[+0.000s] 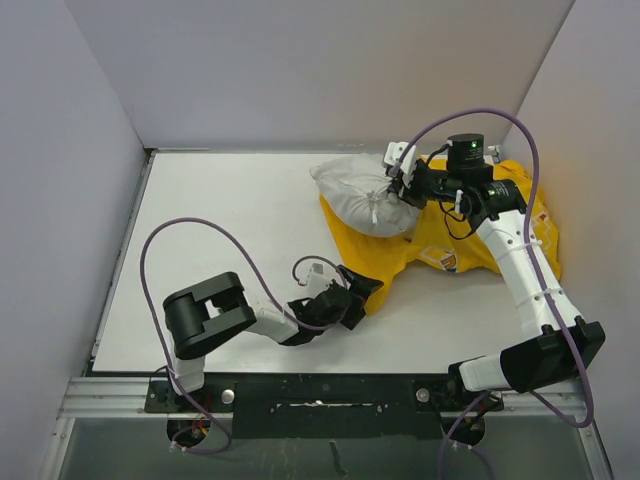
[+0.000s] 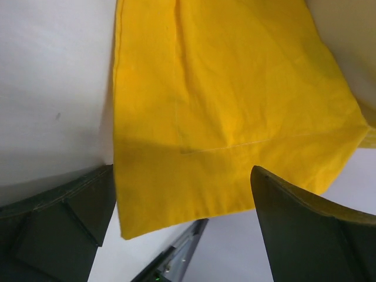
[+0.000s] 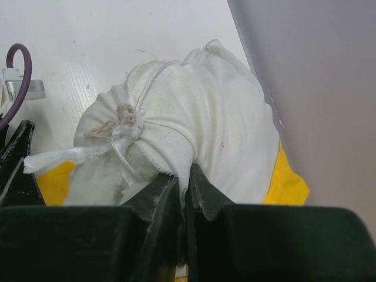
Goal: Put the pillow into the pillowcase
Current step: Stuff the pillow into the pillowcase.
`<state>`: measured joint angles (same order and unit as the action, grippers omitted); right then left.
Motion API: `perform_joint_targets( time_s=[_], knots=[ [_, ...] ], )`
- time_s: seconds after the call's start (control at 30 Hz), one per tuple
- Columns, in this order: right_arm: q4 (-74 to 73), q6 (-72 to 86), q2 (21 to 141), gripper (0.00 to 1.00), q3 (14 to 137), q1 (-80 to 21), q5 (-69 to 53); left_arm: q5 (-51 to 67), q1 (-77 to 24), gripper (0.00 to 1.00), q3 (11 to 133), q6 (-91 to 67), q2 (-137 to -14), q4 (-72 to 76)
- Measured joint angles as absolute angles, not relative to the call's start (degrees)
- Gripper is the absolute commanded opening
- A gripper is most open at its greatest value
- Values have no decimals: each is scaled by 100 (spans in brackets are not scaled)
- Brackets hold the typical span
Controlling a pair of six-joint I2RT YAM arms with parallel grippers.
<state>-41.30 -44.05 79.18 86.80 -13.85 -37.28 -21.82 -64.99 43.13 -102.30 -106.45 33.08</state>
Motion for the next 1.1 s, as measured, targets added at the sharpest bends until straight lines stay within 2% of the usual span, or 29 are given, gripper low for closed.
perform_joint_targets(
  time_s=[0.13,0.2,0.23,0.33,0.4,0.43,0.53,0.7,0.8,0.93,1.1],
  knots=[
    [-4128,-4355,7922,0,8680,-1385,-3732,-2239,-6556,89,4534,-10702,-11037,3684],
    [-4128,-4333,7922,0,8680,-1385,-3734,-2276,-6488,81,4650,-10772,-11212,3844],
    [-4128,-4322,7920,0,8678,-1385,-3734,-2303,-6431,74,4700,-10753,-11297,3933],
    [-4125,-4335,7874,0,8615,-1382,-3739,-2443,-6195,39,4757,-10565,-11485,4191],
    [-4167,-4438,7767,0,8462,-1363,-3760,-2541,-6010,5,4755,-10245,-11590,4375],
    [-4224,-4532,7699,0,8372,-1352,-3778,-2574,-5902,0,4744,-10027,-11644,4534],
    [-4473,-4890,7456,0,8062,-1323,-3791,-2571,-5649,0,4523,-9203,-11695,5240],
    [-4963,-5472,7231,0,7430,-1273,-3701,-2416,-5376,0,3459,-7203,-11644,7131],
    [-5144,-5664,7247,0,6960,-1330,-3616,-2084,-5325,0,2724,-6104,-11146,7430],
    [-5181,-5655,7408,0,6318,-1885,-2836,-1522,-5356,0,2108,-4971,-9317,7120],
    [-4984,-5419,7948,0,6088,-2145,-2029,-1267,-5406,0,1697,-4187,-6296,5107]
  ],
)
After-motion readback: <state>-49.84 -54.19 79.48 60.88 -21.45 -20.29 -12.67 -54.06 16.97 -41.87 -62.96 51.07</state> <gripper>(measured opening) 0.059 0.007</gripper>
